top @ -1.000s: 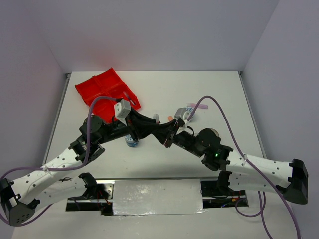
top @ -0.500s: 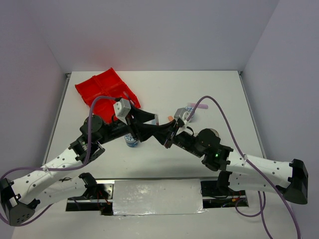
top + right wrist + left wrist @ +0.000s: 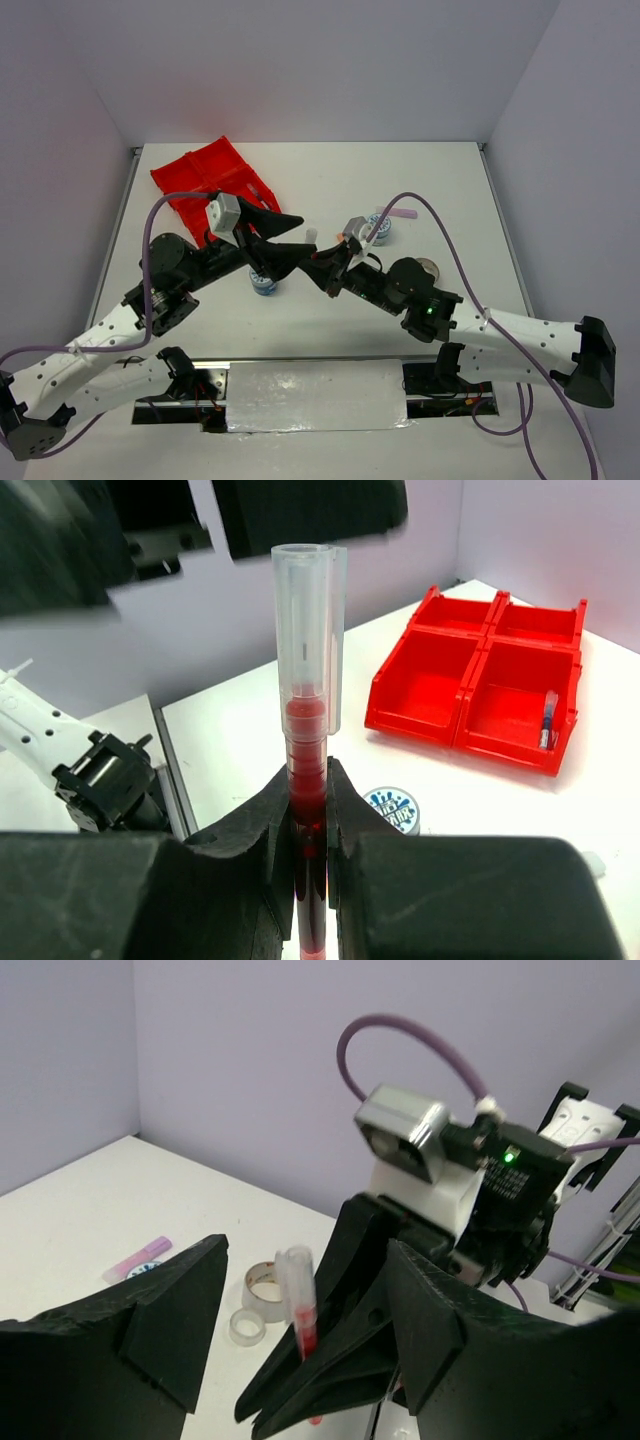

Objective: Sort the stationery into containers
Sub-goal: Close the pen cap on the pen, then place the pen in the storage box, then pick up the stationery from the center of the board.

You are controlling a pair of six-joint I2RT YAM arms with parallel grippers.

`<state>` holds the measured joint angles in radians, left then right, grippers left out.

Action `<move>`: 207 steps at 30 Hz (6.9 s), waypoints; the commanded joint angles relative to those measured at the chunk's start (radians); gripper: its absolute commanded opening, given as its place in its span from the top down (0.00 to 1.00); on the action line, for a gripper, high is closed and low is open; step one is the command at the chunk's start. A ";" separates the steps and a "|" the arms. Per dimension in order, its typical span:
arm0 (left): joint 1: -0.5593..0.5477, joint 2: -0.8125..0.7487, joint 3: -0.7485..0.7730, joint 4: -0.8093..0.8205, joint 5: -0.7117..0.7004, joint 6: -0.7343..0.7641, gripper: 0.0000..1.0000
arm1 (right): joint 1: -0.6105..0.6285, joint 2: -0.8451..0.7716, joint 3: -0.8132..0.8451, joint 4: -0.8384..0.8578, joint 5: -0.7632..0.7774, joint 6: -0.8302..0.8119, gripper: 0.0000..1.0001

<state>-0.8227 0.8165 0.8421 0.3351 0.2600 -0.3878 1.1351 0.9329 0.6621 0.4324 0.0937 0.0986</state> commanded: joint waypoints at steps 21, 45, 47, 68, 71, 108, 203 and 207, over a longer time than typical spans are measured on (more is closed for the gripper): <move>-0.004 0.067 0.095 -0.010 -0.015 0.012 0.66 | -0.001 0.032 0.073 0.012 0.028 -0.002 1.00; -0.004 0.223 0.095 -0.269 -0.028 -0.074 1.00 | -0.046 0.000 0.240 0.192 -0.011 -0.155 1.00; -0.004 0.239 0.060 -0.257 -0.028 -0.094 1.00 | -0.066 -0.014 0.260 0.206 -0.028 -0.158 1.00; -0.119 0.412 -0.206 -0.028 -0.019 -0.187 1.00 | -0.181 -0.016 0.512 0.170 -0.196 -0.120 1.00; -0.119 0.363 -0.176 -0.092 -0.074 -0.158 1.00 | -0.181 -0.016 0.444 0.178 -0.215 -0.117 1.00; 0.011 0.171 0.166 -0.294 -0.662 -0.134 1.00 | -0.238 0.063 0.042 0.149 -0.359 0.104 0.00; 0.168 0.619 0.070 -0.755 -0.573 -0.250 1.00 | -0.298 -0.019 0.238 -0.472 -0.197 0.194 0.00; 0.191 0.550 0.198 -0.832 -0.669 -0.264 1.00 | -0.296 -0.016 0.232 -0.457 -0.178 0.196 0.00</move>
<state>-0.6510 1.4254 0.9215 -0.4698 -0.3420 -0.6518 0.8291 0.9226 0.8513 -0.0452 -0.1112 0.3122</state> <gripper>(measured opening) 0.762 0.994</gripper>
